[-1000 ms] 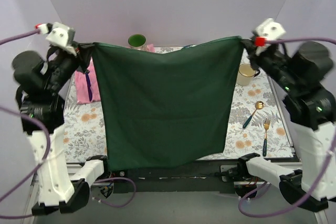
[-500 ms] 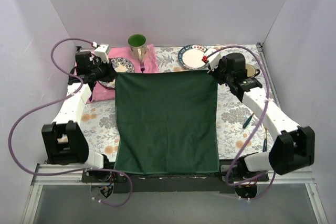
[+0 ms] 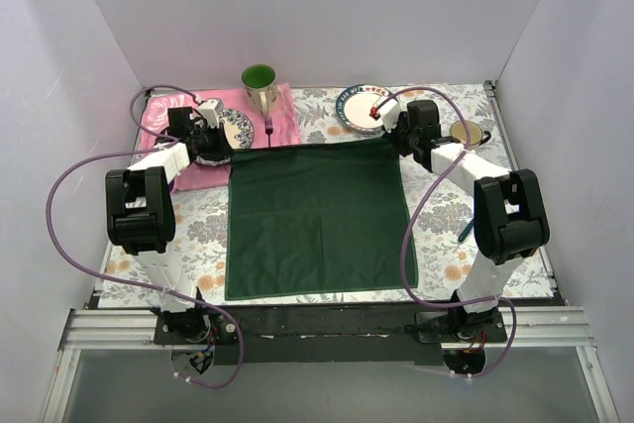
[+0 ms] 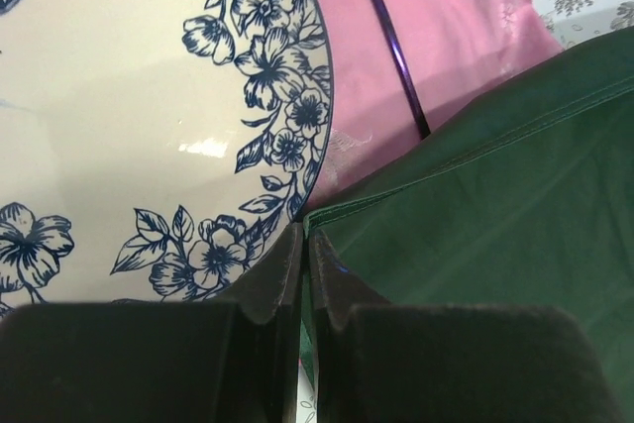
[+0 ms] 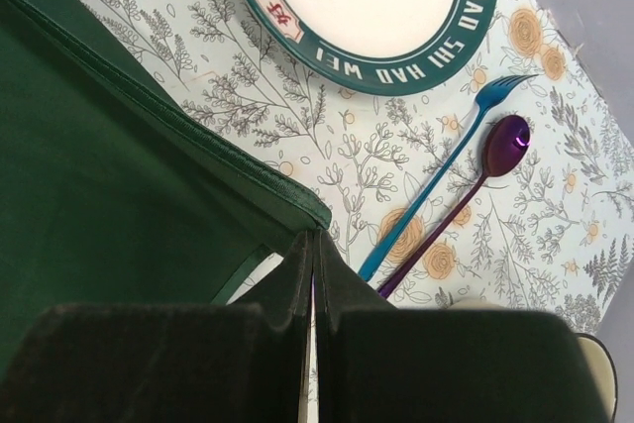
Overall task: Fold the napkin into a case and place the utensils inside
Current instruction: Fold and flatten the napkin at the center of the board.
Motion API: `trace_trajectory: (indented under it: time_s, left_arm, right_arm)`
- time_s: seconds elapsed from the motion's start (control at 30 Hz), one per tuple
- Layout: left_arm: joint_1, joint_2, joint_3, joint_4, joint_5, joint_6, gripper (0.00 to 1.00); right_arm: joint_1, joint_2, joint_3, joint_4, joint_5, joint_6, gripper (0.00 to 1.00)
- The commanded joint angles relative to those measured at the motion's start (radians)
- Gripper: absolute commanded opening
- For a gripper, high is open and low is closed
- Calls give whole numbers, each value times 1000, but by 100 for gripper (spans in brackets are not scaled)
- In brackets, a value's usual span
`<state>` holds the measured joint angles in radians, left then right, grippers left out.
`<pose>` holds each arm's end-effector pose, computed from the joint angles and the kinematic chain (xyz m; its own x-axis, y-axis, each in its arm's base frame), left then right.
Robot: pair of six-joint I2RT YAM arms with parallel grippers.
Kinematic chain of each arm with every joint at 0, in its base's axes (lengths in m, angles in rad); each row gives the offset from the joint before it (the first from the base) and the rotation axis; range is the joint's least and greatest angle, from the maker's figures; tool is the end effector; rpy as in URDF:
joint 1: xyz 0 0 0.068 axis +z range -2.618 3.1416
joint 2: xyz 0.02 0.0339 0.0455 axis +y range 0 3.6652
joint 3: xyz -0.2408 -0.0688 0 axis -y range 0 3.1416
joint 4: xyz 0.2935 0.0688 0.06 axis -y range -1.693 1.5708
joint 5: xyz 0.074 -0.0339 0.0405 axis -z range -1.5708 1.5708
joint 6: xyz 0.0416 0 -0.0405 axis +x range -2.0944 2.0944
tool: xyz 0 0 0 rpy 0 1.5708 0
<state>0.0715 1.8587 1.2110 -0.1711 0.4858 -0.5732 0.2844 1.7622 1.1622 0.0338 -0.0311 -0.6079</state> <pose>0.4346 0.0117 0.1342 -0.7503 -0.5345 -0.3890 -0.1809 0.7319 -0.6570 0.4215 0.1245 0.1717 -0.2481 -0.6673 -0.7023 -0.5450 0.6955 -0.4683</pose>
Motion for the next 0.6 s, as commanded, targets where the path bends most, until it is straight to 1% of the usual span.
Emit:
trace_trajectory:
  time_s: [0.0, 0.07, 0.1, 0.13, 0.2, 0.23, 0.27, 0.3, 0.33, 0.37, 0.43, 0.47, 0.5, 0.57]
  left_arm:
    - [-1, -120, 22, 22, 43, 36, 0]
    - [-1, -174, -14, -37, 59, 70, 0]
    - [-1, -205, -31, -56, 71, 110, 0]
    - [-2, -275, -72, -76, 80, 136, 0]
    - [-1, -344, -109, -165, 92, 223, 0]
    - [-1, -419, -126, -197, 94, 258, 0]
    - [-1, -453, -154, -273, 91, 289, 0]
    - [-1, -492, -163, -316, 94, 318, 0]
    - [-1, -521, -175, -362, 99, 387, 0]
    - [-1, -588, -201, -445, 100, 419, 0]
    - [-1, -647, -235, -525, 108, 517, 0]
    - [-1, -711, -255, -574, 99, 538, 0]
    - [-1, -737, -298, -591, 86, 552, 0]
    - [-2, -786, -333, -645, 59, 575, 0]
  right_arm:
    - [-13, -70, 54, 25, -27, -10, 1]
    - [-14, -111, 39, -14, -50, -12, 1]
    - [-14, -159, 28, -62, -61, -13, 1]
    - [-14, -184, 15, -86, -75, -19, 1]
    - [-13, -265, -24, -142, -116, -38, 1]
    - [-14, -292, -41, -190, -130, -46, 1]
    - [-14, -317, -77, -213, -142, -52, 1]
    - [-13, -370, -94, -233, -145, -56, 1]
    - [-14, -398, -111, -286, -162, -61, 1]
    - [-14, -426, -134, -304, -173, -67, 1]
    - [-14, -513, -200, -345, -185, -72, 1]
    - [-14, -541, -222, -383, -202, -76, 1]
    - [-14, -587, -255, -412, -210, -79, 1]
    - [-14, -630, -292, -458, -214, -79, 1]
